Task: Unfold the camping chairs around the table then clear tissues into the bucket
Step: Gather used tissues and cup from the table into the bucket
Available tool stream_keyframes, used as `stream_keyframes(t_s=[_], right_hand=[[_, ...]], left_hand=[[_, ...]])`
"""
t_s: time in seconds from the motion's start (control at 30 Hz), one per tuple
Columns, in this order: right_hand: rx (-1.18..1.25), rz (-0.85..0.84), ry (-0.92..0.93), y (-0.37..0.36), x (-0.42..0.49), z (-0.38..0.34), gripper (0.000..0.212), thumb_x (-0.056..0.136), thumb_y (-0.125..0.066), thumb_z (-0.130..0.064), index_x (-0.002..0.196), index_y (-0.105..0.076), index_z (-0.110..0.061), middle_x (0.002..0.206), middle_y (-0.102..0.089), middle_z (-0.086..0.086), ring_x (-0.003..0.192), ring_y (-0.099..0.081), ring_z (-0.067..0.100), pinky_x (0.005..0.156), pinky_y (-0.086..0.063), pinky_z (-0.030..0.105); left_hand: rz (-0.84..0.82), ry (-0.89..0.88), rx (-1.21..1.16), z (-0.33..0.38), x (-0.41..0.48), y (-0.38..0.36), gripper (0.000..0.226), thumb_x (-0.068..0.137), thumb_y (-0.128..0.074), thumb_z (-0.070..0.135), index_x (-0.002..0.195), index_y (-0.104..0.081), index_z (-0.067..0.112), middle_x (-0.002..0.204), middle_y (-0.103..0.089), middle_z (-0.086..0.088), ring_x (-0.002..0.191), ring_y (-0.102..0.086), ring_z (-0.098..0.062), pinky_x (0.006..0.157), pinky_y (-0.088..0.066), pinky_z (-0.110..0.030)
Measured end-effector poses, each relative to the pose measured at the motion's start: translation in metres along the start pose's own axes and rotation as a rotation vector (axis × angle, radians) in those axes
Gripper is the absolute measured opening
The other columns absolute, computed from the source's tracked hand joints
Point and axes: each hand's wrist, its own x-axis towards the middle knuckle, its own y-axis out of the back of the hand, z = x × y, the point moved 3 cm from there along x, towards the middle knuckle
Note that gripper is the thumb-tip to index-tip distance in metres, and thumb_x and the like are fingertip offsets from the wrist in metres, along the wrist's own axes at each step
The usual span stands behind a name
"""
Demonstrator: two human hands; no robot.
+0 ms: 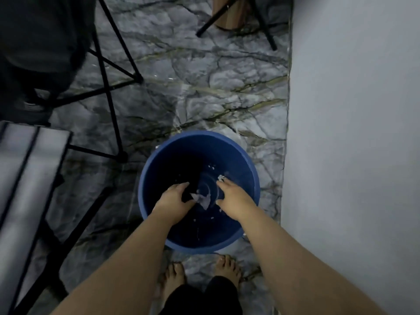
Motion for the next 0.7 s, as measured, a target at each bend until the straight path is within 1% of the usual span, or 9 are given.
stream_keyframes(t_s=[0.03, 0.1, 0.17, 0.2, 0.3, 0.37, 0.43, 0.57, 0.7], right_hand=[[0.003, 0.032, 0.027, 0.007, -0.012, -0.010, 0.063, 0.096, -0.051, -0.018, 0.150, -0.019, -0.020, 0.161, -0.006, 0.002, 0.147, -0.012, 0.020, 0.118, -0.015, 0.029], [-0.024, 0.071, 0.103, 0.026, -0.040, -0.041, 0.060, 0.096, -0.049, -0.020, 0.149, -0.021, -0.023, 0.160, -0.011, 0.000, 0.146, -0.014, 0.019, 0.119, -0.019, 0.032], [-0.079, 0.077, 0.191, 0.045, -0.068, -0.083, 0.057, 0.097, -0.048, -0.022, 0.149, -0.023, -0.026, 0.160, -0.014, -0.004, 0.145, -0.018, 0.019, 0.117, -0.025, 0.037], [-0.119, 0.066, 0.242, 0.052, -0.082, -0.106, 0.057, 0.097, -0.048, -0.022, 0.149, -0.023, -0.027, 0.159, -0.014, -0.005, 0.145, -0.019, 0.019, 0.116, -0.026, 0.039], [-0.237, 0.009, 0.393, 0.057, -0.129, -0.182, 0.056, 0.098, -0.046, -0.022, 0.149, -0.022, -0.029, 0.159, -0.013, -0.008, 0.144, -0.019, 0.019, 0.114, -0.029, 0.041], [-0.274, -0.016, 0.468, 0.051, -0.152, -0.216, 0.056, 0.098, -0.046, -0.022, 0.148, -0.023, -0.030, 0.159, -0.013, -0.009, 0.144, -0.019, 0.018, 0.113, -0.030, 0.039], [-0.339, -0.066, 0.579, 0.032, -0.178, -0.256, 0.055, 0.098, -0.046, -0.023, 0.148, -0.024, -0.030, 0.159, -0.014, -0.010, 0.144, -0.020, 0.017, 0.113, -0.029, 0.036], [-0.448, -0.173, 0.755, -0.023, -0.218, -0.311, 0.055, 0.098, -0.046, -0.027, 0.147, -0.025, -0.032, 0.158, -0.016, -0.011, 0.144, -0.020, 0.014, 0.115, -0.025, 0.033], [-0.553, -0.246, 0.830, -0.090, -0.238, -0.341, 0.054, 0.097, -0.047, -0.027, 0.146, -0.026, -0.034, 0.158, -0.018, -0.010, 0.144, -0.020, 0.012, 0.117, -0.024, 0.035]], left_hand=[[0.080, -0.043, -0.067, 0.004, -0.017, 0.013, 0.060, 0.091, -0.056, 0.027, 0.145, -0.030, 0.022, 0.150, -0.032, -0.005, 0.136, -0.031, -0.022, 0.111, -0.027, -0.030], [0.233, -0.120, -0.124, 0.012, -0.058, 0.043, 0.050, 0.093, -0.053, 0.022, 0.140, -0.037, 0.021, 0.143, -0.041, -0.003, 0.132, -0.037, -0.020, 0.106, -0.030, -0.027], [0.375, -0.154, -0.105, 0.013, -0.100, 0.078, 0.046, 0.092, -0.054, 0.021, 0.136, -0.043, 0.021, 0.136, -0.047, -0.003, 0.127, -0.042, -0.022, 0.103, -0.035, -0.030], [0.444, -0.142, -0.089, 0.009, -0.121, 0.095, 0.044, 0.090, -0.056, 0.022, 0.133, -0.046, 0.020, 0.134, -0.049, -0.004, 0.125, -0.044, -0.023, 0.102, -0.037, -0.033], [0.637, -0.021, -0.106, -0.021, -0.195, 0.140, 0.044, 0.087, -0.060, 0.021, 0.130, -0.050, 0.018, 0.133, -0.050, -0.004, 0.125, -0.045, -0.024, 0.103, -0.041, -0.038], [0.694, 0.039, -0.143, -0.039, -0.231, 0.153, 0.044, 0.085, -0.061, 0.020, 0.128, -0.052, 0.016, 0.132, -0.051, -0.005, 0.124, -0.046, -0.026, 0.101, -0.042, -0.039], [0.741, 0.137, -0.199, -0.064, -0.279, 0.162, 0.044, 0.087, -0.060, 0.020, 0.129, -0.051, 0.017, 0.133, -0.049, -0.005, 0.124, -0.045, -0.026, 0.098, -0.040, -0.037], [0.915, 0.302, -0.381, -0.118, -0.361, 0.149, 0.039, 0.087, -0.058, 0.021, 0.125, -0.053, 0.016, 0.130, -0.052, -0.003, 0.122, -0.045, -0.024, 0.098, -0.036, -0.033], [0.973, 0.429, -0.511, -0.175, -0.415, 0.112, 0.037, 0.086, -0.060, 0.014, 0.123, -0.053, 0.020, 0.126, -0.051, 0.004, 0.122, -0.045, -0.018, 0.099, -0.037, -0.031]])
